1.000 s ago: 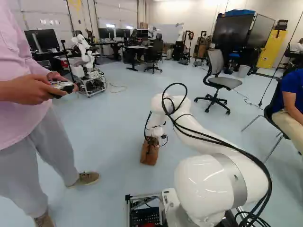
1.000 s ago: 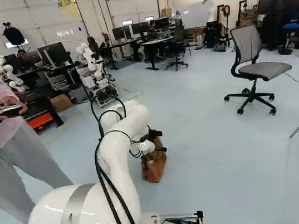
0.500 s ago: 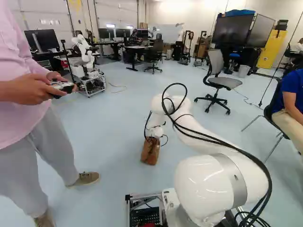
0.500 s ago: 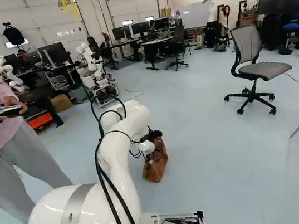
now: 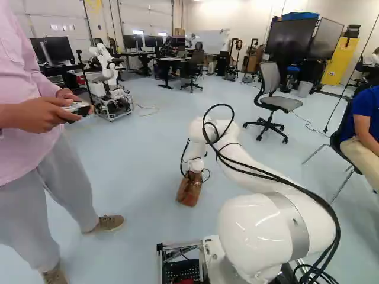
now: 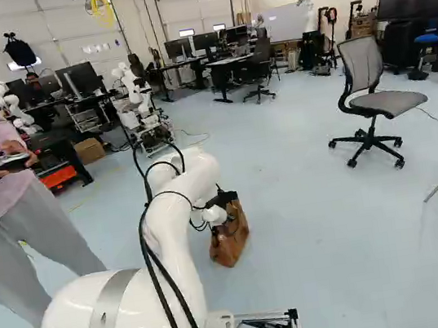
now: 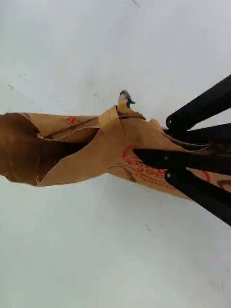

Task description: Pick up the grocery bag from the ground

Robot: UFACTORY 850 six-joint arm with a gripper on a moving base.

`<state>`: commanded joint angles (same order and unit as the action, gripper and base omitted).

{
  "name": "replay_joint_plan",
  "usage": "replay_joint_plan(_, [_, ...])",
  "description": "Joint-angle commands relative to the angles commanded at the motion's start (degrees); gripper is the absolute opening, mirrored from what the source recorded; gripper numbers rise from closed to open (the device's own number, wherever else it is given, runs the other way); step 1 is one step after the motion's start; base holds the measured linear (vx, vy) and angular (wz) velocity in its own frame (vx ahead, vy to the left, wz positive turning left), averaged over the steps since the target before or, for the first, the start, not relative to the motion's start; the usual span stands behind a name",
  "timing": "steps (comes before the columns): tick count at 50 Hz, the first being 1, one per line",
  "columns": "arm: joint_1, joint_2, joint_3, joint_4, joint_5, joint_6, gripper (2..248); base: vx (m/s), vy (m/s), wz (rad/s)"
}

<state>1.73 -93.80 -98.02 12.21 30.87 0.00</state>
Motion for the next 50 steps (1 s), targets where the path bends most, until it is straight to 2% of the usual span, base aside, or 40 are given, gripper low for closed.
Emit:
replay_joint_plan(11, [0.0, 1.3, 1.3, 0.0, 0.0, 0.0, 21, 0.000, 0.000, 0.000])
replay_joint_plan(50, [0.0, 16.3, 15.3, 0.0, 0.0, 0.0, 21, 0.000, 0.000, 0.000])
